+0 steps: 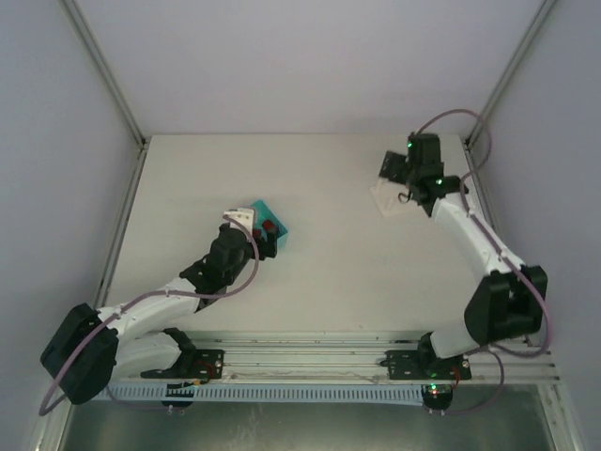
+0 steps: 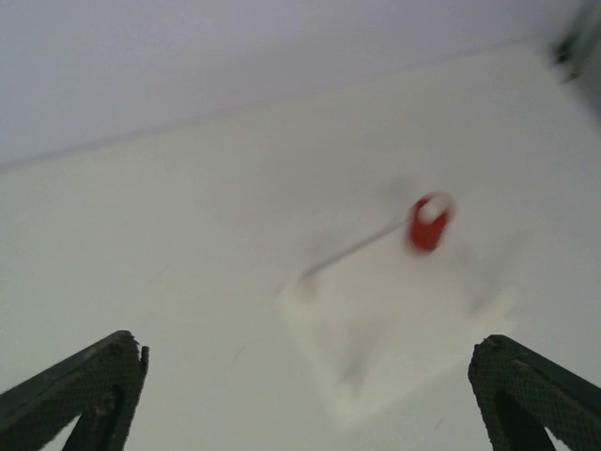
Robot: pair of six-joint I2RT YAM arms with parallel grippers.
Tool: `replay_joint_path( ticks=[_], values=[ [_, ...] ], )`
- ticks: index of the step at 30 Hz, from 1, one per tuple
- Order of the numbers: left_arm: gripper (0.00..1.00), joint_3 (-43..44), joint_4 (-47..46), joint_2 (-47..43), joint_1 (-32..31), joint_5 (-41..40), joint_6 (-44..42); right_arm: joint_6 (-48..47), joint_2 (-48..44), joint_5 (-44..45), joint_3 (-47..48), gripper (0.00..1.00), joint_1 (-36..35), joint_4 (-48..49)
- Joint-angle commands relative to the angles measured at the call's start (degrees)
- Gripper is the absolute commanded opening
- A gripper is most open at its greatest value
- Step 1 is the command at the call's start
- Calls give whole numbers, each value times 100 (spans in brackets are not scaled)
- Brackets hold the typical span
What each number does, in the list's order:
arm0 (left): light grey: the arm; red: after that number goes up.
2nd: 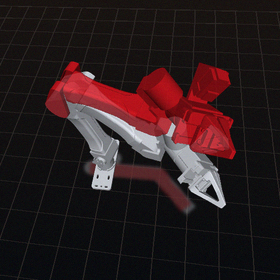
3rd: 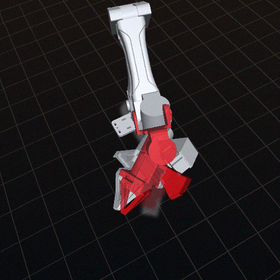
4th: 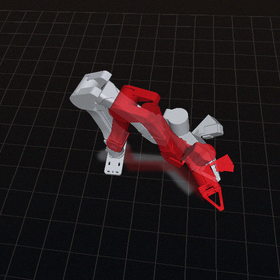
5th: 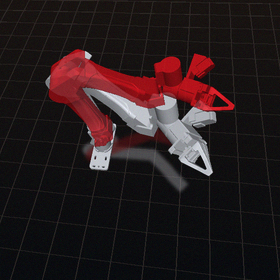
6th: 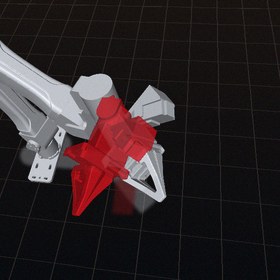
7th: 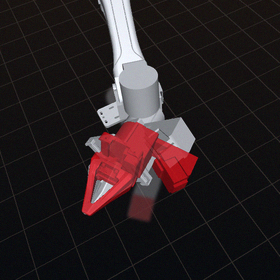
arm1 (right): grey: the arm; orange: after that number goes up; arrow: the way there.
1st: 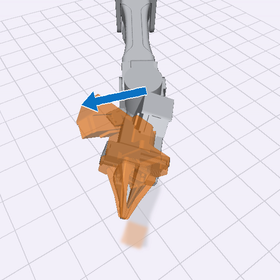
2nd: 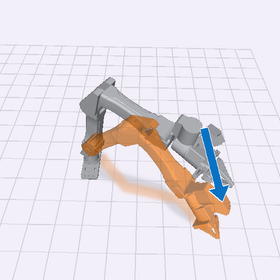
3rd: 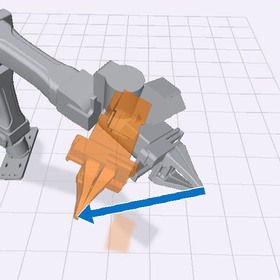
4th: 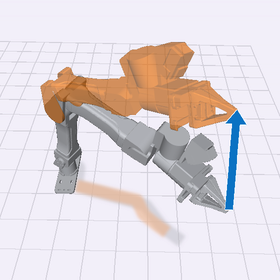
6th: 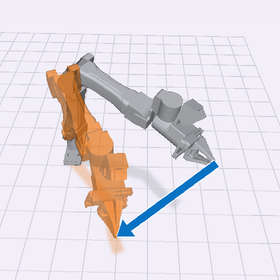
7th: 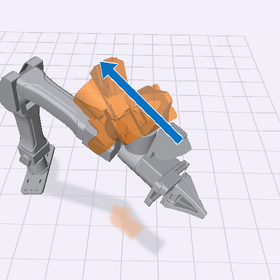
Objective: Install the large spring
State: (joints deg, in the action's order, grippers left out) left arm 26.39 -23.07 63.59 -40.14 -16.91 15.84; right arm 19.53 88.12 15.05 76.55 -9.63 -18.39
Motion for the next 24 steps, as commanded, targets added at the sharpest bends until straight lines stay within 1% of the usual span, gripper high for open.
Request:
replay_joint_path(
  ticks=[1,4,7,8,10,12,14,15,17,19,24],
  values=[
    [99,849,1044,246,216,-575,998,220,-684,-585,-640,99,-726,-593],
    [99,1479,1799,557,436,-436,1847,114,-1088,-484,-867,99,-1267,-856],
    [99,2105,2665,850,556,-595,2710,35,-1495,-581,-1289,99,-1543,-767],
    [97,2247,2824,914,567,-583,2882,23,-1641,-597,-1489,99,-1583,-636],
    [88,2377,2900,984,595,-513,3072,30,-1966,-589,-1926,99,-1618,-221],
    [77,2377,2722,1049,593,-367,3130,145,-2157,-678,-2233,99,-1621,13],
    [63,2429,2666,1204,609,-288,3181,61,-2275,-722,-2328,99,-1629,72],
    [57,2480,2698,1280,630,-258,3232,4,-2330,-595,-2355,99,-1638,80],
    [48,2589,2772,1496,668,-211,3395,-61,-2423,-222,-2420,99,-1639,92],
    [43,2635,2788,1717,695,-160,3594,-103,-2526,17,-2536,99,-1638,159],
    [39,2753,2702,2301,804,146,3697,-151,-2742,105,-2810,99,-1639,478]
  ],
)
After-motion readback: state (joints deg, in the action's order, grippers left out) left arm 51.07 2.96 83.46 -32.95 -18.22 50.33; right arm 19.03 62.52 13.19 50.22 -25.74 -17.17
